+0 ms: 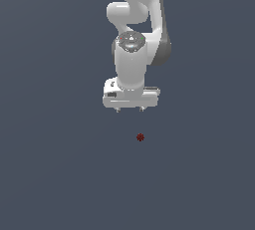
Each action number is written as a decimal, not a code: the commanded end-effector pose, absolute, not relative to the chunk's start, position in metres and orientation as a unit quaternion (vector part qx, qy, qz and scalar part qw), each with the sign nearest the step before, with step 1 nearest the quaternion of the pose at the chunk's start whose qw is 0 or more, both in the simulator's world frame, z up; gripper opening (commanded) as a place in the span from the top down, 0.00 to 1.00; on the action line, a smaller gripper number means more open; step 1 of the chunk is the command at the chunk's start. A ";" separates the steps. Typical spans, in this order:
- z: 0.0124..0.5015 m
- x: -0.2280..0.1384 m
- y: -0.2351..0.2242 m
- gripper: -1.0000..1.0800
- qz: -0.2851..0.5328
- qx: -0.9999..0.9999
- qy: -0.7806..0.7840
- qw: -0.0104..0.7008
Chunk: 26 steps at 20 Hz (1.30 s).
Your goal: Pick up the object and move it to a goal position.
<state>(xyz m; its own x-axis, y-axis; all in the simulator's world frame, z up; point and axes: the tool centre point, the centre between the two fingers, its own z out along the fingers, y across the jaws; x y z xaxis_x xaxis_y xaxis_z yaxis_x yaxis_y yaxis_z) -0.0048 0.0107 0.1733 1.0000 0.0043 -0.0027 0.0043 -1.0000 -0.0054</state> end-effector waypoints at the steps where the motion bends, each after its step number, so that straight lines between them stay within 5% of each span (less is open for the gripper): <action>1: 0.169 -0.002 0.013 0.04 0.002 -1.000 0.003 0.003; 26: 0.067 0.047 0.062 0.04 0.000 -0.992 0.126 0.000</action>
<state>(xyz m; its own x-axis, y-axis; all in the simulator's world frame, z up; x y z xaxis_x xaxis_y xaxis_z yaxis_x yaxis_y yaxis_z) 0.0461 0.0618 0.0689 0.9695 -0.2452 -0.0013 -0.2452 -0.9695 0.0000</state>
